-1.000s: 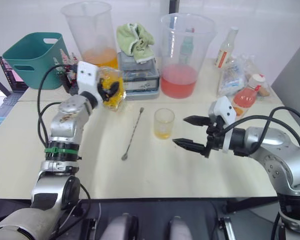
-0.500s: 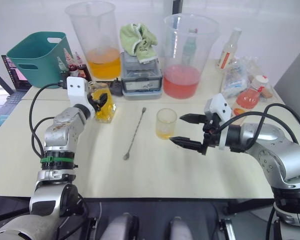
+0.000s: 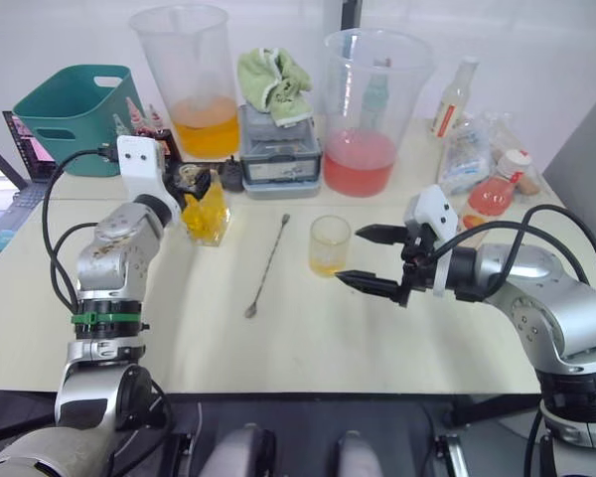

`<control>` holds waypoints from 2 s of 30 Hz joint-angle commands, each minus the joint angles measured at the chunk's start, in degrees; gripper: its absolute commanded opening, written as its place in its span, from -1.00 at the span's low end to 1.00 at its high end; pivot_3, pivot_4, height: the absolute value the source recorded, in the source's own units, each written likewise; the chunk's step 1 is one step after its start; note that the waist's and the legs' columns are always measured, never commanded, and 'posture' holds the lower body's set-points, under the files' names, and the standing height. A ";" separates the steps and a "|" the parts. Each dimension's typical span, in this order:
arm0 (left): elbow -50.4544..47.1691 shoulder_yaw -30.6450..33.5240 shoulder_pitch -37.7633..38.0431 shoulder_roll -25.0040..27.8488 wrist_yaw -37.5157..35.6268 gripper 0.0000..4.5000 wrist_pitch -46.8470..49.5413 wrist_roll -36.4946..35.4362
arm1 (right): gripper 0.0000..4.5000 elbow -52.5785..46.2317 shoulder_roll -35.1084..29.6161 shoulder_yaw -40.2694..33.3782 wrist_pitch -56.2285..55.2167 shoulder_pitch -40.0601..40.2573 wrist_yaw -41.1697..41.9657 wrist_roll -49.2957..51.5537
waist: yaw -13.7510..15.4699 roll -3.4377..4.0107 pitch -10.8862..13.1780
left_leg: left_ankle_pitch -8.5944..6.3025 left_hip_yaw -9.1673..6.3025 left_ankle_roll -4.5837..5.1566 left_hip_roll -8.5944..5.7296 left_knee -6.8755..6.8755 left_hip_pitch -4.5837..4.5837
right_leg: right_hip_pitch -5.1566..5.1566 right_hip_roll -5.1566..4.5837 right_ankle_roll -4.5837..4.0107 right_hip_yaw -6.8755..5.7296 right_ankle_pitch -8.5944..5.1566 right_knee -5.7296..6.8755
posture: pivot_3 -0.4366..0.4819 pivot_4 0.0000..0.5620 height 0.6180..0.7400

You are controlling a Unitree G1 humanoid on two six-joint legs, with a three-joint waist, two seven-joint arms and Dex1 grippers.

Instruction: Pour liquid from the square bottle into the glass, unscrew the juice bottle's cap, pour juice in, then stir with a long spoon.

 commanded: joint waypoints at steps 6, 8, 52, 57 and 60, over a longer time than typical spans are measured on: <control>-9.35 0.68 -7.21 3.66 -7.63 0.99 -0.61 -7.76 | 1.00 -0.09 0.42 -0.50 -0.68 -2.37 0.52 0.17 | 0.04 0.00 0.00 | 0.00 0.00 0.00 0.00 0.00 0.00 | 0.00 0.00 0.00 -0.01 0.00 -0.01 | -0.05 -0.47 1.00; -11.59 -0.43 -8.14 5.45 -11.09 0.99 2.03 -9.82 | 1.00 0.23 0.60 -0.47 -0.84 -2.67 0.68 0.10 | 0.02 0.00 0.00 | 0.00 0.00 0.00 0.00 0.00 -0.01 | 0.00 0.00 0.00 -0.01 0.00 -0.01 | -0.05 -0.47 1.00; -19.76 6.15 34.65 19.13 -51.67 0.99 -8.21 -30.94 | 1.00 4.07 16.93 -28.09 -25.96 42.64 -7.55 -3.72 | -0.78 0.15 -0.10 | -0.06 0.36 0.06 0.35 -0.31 1.22 | 1.25 0.02 -0.04 0.03 -0.06 -0.72 | -0.05 -0.47 1.00; -21.16 5.09 33.90 20.76 -53.53 0.99 -5.80 -32.42 | 1.00 5.21 16.80 -28.43 -26.35 40.53 -10.52 -4.35 | -1.27 0.28 -0.18 | -0.09 0.43 0.08 0.36 -0.41 1.28 | 1.21 0.03 -0.04 0.10 -0.06 -0.67 | -0.05 -0.47 1.00; -23.16 4.66 34.15 20.88 -53.07 0.99 -5.36 -32.67 | 1.00 7.41 16.11 -28.62 -24.05 33.35 -15.34 -2.94 | -1.55 0.28 -0.18 | -0.08 0.46 0.08 0.38 -0.44 1.29 | 1.18 0.05 -0.05 0.12 -0.06 -0.69 | -0.05 -0.47 1.00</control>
